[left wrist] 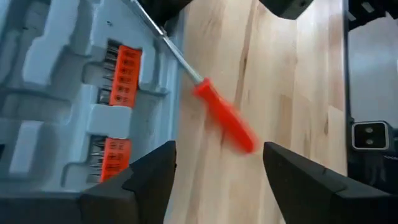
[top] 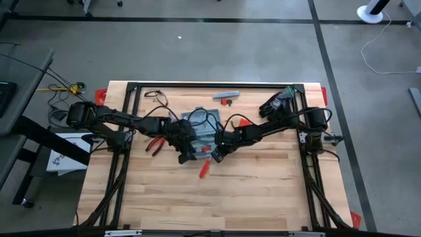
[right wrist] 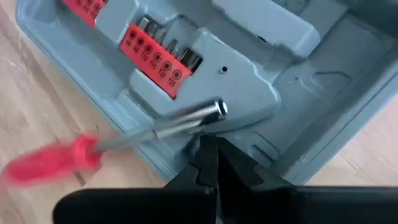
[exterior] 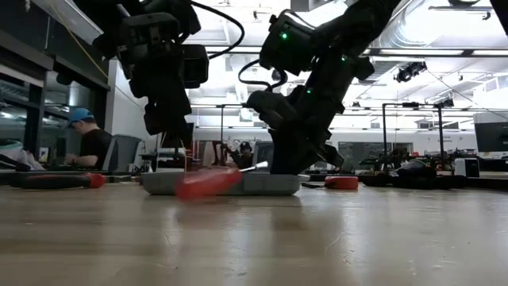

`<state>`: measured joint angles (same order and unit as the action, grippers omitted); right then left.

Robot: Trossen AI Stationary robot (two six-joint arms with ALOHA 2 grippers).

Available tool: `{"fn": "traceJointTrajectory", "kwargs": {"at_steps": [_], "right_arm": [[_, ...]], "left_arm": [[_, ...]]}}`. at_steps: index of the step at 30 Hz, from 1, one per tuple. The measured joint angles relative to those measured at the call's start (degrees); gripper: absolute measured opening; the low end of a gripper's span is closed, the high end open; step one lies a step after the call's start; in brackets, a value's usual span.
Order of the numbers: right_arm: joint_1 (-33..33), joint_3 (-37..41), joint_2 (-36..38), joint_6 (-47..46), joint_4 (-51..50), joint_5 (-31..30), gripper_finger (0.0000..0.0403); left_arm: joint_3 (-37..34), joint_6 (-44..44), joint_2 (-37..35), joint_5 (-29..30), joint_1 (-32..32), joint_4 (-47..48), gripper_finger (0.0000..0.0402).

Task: Prefit tool cases
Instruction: Remove the orange nut driver from the gray prefit tool case

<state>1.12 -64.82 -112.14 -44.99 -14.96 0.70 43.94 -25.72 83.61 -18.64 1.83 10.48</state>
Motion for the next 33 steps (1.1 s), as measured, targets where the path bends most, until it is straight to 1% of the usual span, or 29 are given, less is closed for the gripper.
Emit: {"fn": "traceJointTrajectory", "kwargs": {"at_steps": [4,9,14,17,21,24,25,29,33], "right_arm": [[-0.49,0.04,0.0,0.04,0.59,0.38,0.0],[-1.24,0.07,-0.07,0.44,1.9,1.07,0.0],[-1.41,0.09,0.07,0.44,2.16,0.9,0.0],[-0.48,0.34,1.48,0.06,1.3,-2.68,0.0],[1.9,0.3,6.25,-1.57,-1.12,-9.17,0.0],[4.12,0.22,8.37,-2.6,-2.85,-10.92,0.0],[4.88,0.22,8.5,-2.62,-3.22,-10.81,0.0],[7.53,0.19,8.07,-2.79,-3.04,-6.59,0.0],[9.36,0.17,5.73,-4.58,-6.9,-6.12,0.0]], "left_arm": [[0.02,-0.68,0.92,0.73,0.02,-0.15,0.0245],[0.01,-0.7,2.83,0.66,0.02,-1.17,0.0244],[0.02,-0.68,2.89,0.77,0.02,-1.41,0.0243],[0.02,0.19,2.89,0.96,0.02,-1.42,0.0243],[0.02,0.79,2.89,1.66,0.09,-1.41,0.0243],[0.02,0.83,2.89,2.51,0.32,-1.4,0.0243],[0.02,0.84,2.89,2.71,0.47,-1.43,0.0243],[0.02,1.56,2.89,3.0,1.26,-1.67,0.0243],[0.01,2.38,2.89,3.46,1.97,-1.79,0.0243]]}}
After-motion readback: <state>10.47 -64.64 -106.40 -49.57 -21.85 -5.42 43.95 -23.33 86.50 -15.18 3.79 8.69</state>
